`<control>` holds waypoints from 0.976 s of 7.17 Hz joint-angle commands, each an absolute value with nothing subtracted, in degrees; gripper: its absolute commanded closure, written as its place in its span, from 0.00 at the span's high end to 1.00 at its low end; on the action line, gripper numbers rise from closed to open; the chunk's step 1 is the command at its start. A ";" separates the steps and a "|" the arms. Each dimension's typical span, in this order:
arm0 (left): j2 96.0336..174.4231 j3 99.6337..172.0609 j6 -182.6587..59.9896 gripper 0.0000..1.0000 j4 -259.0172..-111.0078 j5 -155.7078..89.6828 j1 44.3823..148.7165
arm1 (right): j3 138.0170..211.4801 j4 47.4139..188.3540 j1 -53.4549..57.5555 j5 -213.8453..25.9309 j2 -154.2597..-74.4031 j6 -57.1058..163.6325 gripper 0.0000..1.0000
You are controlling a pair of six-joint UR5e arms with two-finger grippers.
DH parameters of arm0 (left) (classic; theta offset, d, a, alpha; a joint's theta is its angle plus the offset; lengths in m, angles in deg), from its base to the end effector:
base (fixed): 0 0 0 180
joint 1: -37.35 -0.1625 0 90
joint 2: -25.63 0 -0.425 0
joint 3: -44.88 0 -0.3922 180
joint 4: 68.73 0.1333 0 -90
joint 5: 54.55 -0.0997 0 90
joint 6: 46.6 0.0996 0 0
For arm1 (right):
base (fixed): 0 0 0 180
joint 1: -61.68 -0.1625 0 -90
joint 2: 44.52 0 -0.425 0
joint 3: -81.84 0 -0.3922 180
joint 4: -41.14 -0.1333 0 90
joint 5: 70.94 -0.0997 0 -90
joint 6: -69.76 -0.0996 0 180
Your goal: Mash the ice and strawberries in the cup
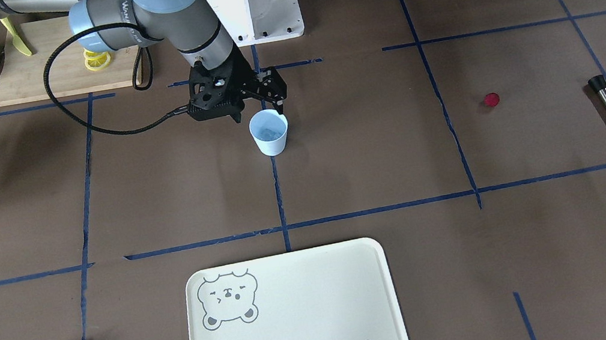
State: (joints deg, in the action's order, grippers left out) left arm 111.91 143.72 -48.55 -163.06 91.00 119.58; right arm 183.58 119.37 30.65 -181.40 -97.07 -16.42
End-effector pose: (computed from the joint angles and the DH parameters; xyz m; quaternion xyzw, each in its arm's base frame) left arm 0.0129 -0.4733 0.5908 0.0333 0.4689 0.0831 0.8787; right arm -0.5017 -0.4167 0.1612 0.0034 -0.5221 0.1119 0.8455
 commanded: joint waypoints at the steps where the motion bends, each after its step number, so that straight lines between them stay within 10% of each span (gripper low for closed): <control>1: 112.21 144.54 -70.99 1.00 -177.45 90.48 107.64 | 194.46 119.63 20.26 -192.51 -107.21 -15.59 0.99; 7: 110.54 145.07 -99.24 1.00 -195.21 63.24 82.45 | 197.86 118.92 3.06 -206.20 -123.71 3.85 0.99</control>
State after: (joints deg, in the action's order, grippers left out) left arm 111.24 144.80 -97.99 -195.42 65.61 83.60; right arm 197.89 118.94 3.84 -205.65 -122.82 2.38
